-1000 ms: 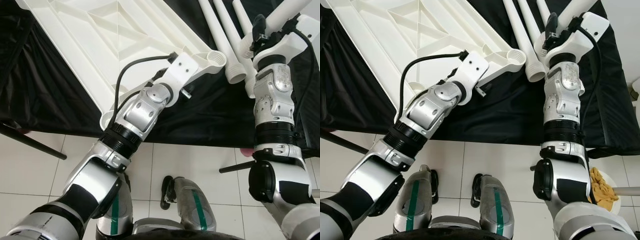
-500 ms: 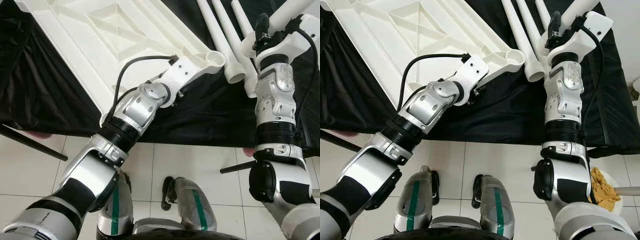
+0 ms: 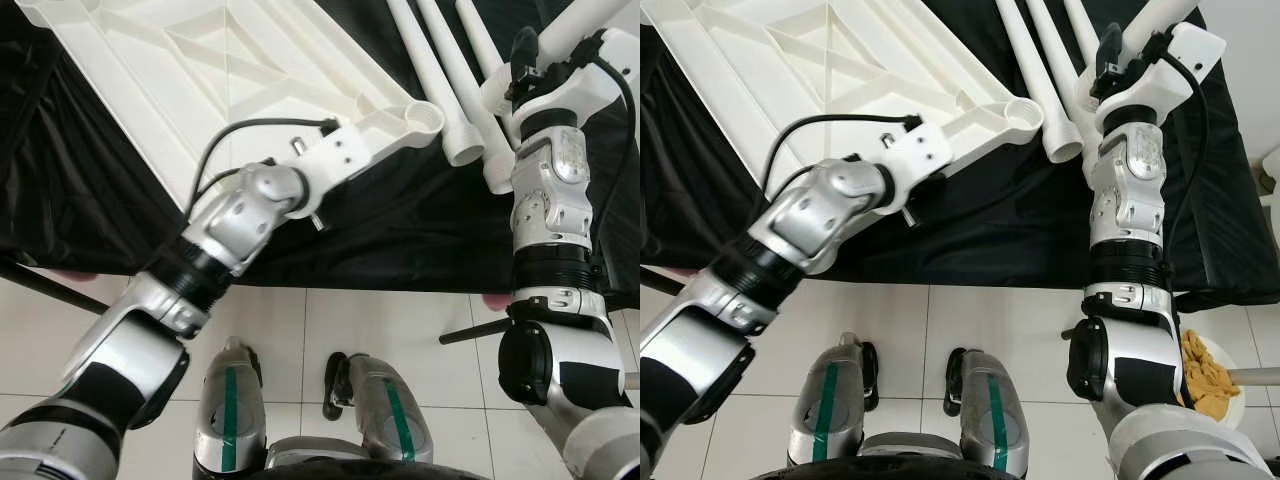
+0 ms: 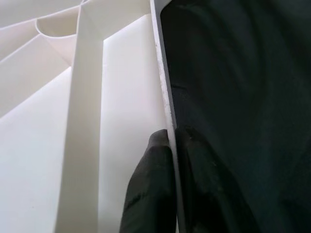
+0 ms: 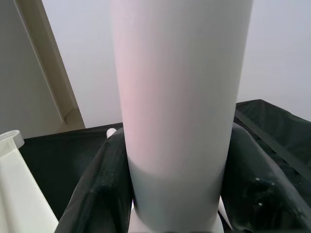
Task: Building children table
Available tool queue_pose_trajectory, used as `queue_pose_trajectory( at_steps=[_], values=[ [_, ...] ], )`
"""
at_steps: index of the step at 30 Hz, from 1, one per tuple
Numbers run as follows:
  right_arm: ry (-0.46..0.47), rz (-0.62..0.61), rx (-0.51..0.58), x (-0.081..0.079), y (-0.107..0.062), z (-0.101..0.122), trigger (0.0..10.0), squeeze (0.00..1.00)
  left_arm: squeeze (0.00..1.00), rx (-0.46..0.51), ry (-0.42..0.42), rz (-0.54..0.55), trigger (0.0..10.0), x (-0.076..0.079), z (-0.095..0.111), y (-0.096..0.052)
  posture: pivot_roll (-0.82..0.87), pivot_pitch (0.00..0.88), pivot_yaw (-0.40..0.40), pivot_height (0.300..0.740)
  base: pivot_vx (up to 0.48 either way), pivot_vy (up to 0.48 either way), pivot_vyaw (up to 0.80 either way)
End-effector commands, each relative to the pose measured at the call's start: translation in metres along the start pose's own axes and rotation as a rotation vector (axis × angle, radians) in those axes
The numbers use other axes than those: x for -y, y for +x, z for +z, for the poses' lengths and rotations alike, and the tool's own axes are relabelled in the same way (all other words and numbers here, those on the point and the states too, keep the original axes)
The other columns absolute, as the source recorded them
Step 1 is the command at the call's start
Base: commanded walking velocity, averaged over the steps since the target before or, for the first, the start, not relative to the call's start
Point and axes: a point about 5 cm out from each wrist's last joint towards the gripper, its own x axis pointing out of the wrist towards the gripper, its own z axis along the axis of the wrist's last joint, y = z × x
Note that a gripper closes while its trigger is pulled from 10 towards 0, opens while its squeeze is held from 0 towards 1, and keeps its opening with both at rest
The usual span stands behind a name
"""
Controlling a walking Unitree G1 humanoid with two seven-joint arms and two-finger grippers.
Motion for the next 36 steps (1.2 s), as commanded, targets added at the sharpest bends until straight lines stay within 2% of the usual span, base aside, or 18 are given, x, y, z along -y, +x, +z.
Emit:
queue_pose_trajectory(
  at_steps=[1, 7, 8, 11, 20, 21, 23, 24, 28, 29, 31, 32, 33, 36],
  values=[
    [-0.001, 0.003, -0.001, 0.001, 0.000, 0.000, 10.0, 0.00, 0.00, -0.096, -0.012, -0.023, 0.0, 0.004, -0.024, -0.003, 0.09, 0.044, -0.051, 0.740, 0.000, 0.000, 0.00],
    [-0.002, 0.010, -0.004, 0.000, 0.000, 0.000, 10.0, 0.00, 0.00, -0.112, 0.009, -0.027, 0.0, 0.003, -0.031, -0.011, 0.09, 0.043, -0.053, 0.740, 0.000, 0.000, 0.00],
    [-0.001, 0.019, -0.006, -0.002, 0.001, 0.000, 10.0, 0.00, 0.00, -0.122, 0.012, -0.025, 0.0, 0.002, -0.037, -0.020, 0.10, 0.040, -0.059, 0.740, 0.000, 0.000, 0.00],
    [-0.002, 0.025, -0.006, -0.003, 0.002, 0.000, 10.0, 0.00, 0.00, -0.127, 0.014, -0.023, 0.0, 0.002, -0.039, -0.026, 0.10, 0.040, -0.060, 0.740, 0.000, 0.000, 0.00],
    [0.001, 0.044, -0.010, -0.006, 0.001, 0.000, 10.0, 0.00, 0.00, -0.124, 0.021, -0.004, 0.0, 0.000, -0.039, -0.037, 0.10, 0.045, -0.065, 0.740, 0.000, 0.000, 0.00],
    [0.001, 0.050, -0.012, -0.007, 0.001, -0.001, 10.0, 0.00, 0.00, -0.118, 0.024, -0.008, 10.0, 0.000, -0.036, -0.036, 0.10, 0.046, -0.067, 0.740, 0.000, 0.000, 0.00],
    [0.000, 0.061, -0.016, -0.008, 0.002, -0.001, 10.0, 0.00, 0.00, -0.114, 0.002, -0.027, 10.0, 0.001, -0.033, -0.035, 0.10, 0.047, -0.069, 0.740, 0.000, 0.000, 0.00],
    [0.001, 0.068, -0.019, -0.009, 0.002, -0.001, 10.0, 0.00, 0.90, -0.106, -0.003, -0.031, 10.0, 0.001, -0.031, -0.035, 0.10, 0.048, -0.069, 0.740, 0.000, 0.000, 0.00],
    [0.002, 0.072, -0.020, -0.010, 0.002, -0.001, 10.0, 0.00, 0.90, -0.101, -0.005, -0.032, 10.0, 0.001, -0.030, -0.035, 0.10, 0.048, -0.069, 0.740, 0.000, 0.000, 0.00],
    [0.003, 0.083, -0.023, -0.011, 0.002, -0.001, 10.0, 0.00, 1.00, -0.088, -0.003, -0.036, 10.0, 0.001, -0.028, -0.036, 0.10, 0.051, -0.070, 0.740, 0.000, 0.000, 0.00],
    [0.005, 0.109, -0.029, -0.014, 0.002, -0.002, 10.0, 0.00, 1.00, -0.054, -0.018, -0.045, 10.0, 0.000, -0.022, -0.037, 0.09, 0.054, -0.070, 0.740, 0.000, 0.000, 0.00],
    [0.001, 0.145, -0.035, -0.019, 0.002, -0.002, 10.0, 0.00, 1.00, 0.000, -0.027, -0.052, 10.0, -0.002, -0.013, -0.038, 0.09, 0.055, -0.071, 0.740, 0.000, 0.000, 0.00],
    [-0.001, 0.182, -0.047, -0.024, 0.002, -0.003, 10.0, 0.00, 0.88, 0.050, -0.045, -0.075, 10.0, -0.003, -0.002, -0.040, 0.09, 0.056, -0.073, 0.740, 0.000, 0.000, 0.00],
    [-0.001, 0.205, -0.055, -0.027, 0.002, -0.004, 10.0, 0.00, 0.88, 0.080, -0.055, -0.091, 10.0, -0.003, 0.004, -0.041, 0.09, 0.056, -0.075, 0.740, 0.000, 0.000, 0.00]
  ],
)
